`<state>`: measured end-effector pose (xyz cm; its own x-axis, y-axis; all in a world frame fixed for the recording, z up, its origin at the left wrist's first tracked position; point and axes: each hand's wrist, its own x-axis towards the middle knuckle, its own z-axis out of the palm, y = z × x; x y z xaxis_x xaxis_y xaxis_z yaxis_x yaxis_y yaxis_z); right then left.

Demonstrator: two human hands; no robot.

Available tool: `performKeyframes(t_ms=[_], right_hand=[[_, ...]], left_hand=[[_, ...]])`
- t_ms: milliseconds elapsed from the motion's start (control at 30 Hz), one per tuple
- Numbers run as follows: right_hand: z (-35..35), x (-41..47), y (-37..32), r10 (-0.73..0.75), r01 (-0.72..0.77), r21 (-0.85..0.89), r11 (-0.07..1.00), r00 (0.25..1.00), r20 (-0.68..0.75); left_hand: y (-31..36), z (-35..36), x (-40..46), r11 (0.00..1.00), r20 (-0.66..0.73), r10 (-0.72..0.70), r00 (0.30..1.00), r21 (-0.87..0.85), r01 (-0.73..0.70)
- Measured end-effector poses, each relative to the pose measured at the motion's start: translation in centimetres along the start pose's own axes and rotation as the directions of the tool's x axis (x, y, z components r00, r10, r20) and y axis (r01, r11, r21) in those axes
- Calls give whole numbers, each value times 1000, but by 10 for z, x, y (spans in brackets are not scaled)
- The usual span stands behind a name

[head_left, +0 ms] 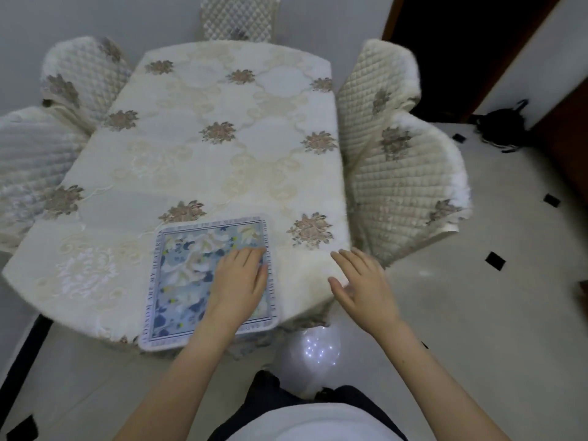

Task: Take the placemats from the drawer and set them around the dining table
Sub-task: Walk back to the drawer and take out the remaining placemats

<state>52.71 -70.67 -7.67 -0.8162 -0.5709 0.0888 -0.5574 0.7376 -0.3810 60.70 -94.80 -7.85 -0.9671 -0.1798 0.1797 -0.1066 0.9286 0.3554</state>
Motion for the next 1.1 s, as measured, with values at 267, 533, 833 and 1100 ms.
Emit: performKeyframes(t_ms=[267,533,833,1100], right_hand=[[-65,-131,110,235,-244,-70,967,964,-121],[-86,-274,185,622,-629,47,776,750,-225],[-111,-390,227,885,-875,222,430,360,-295],[-141,-426,304,939,-913,313,263,168,-299]], left_hand=[[165,48,3,901,49,432,900,-71,-429],[300,115,-5,735,273,676,684,-182,-654],[455,170,7,456,345,872,347,-320,-830],[579,228,28,297,349,925,148,-425,-855]])
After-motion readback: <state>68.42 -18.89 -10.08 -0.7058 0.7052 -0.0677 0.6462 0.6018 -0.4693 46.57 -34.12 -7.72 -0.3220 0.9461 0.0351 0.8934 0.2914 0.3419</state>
